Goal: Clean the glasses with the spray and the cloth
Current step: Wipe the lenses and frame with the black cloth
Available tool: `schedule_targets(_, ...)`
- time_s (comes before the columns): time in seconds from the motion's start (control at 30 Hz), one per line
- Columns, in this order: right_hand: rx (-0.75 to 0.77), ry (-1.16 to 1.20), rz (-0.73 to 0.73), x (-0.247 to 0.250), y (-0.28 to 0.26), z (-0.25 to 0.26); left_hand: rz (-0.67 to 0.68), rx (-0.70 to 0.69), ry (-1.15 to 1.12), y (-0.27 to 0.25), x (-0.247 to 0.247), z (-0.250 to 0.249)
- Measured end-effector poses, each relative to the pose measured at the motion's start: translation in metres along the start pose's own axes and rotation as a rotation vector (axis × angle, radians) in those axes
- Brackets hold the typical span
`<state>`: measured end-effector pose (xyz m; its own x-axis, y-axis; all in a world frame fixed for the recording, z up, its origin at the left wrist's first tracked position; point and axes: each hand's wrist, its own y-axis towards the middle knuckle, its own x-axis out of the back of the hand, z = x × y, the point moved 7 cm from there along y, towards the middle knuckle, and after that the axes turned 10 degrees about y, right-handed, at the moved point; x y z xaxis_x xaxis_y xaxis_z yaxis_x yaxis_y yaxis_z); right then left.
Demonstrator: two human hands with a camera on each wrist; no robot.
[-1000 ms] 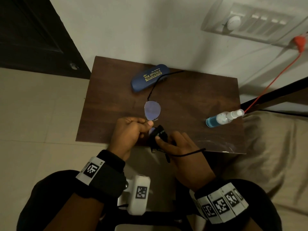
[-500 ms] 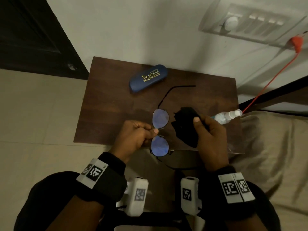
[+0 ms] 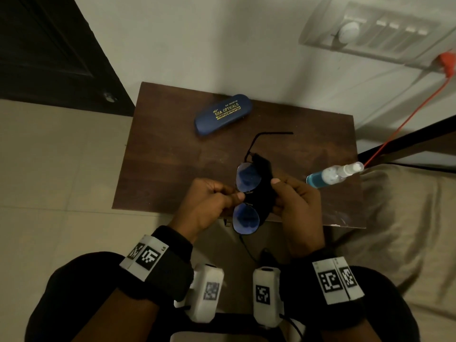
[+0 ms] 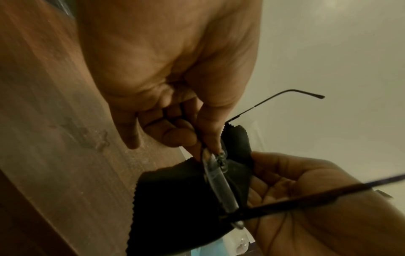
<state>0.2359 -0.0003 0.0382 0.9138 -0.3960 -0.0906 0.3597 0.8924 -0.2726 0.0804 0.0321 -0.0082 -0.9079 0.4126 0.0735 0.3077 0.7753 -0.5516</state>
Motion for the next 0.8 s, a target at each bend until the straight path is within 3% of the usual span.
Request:
schedule_targets(0.33,-0.02,-0.09,-0.021,0.015,0.006,-0.005,0.015,-0.14,0.193,0.0,0.001,-0.005)
schedule_targets(0.53,-0.143,-0.073,0.094,0.005,0.005,-0.016,0.099,-0.215,0.344,-0.005,-0.013,-0.008)
schedule_targets(0.8,-0.066,-0.058,0.049,0.002,0.007,-0.005,0.08,-0.259,0.319,-0.006,-0.015,-0.012)
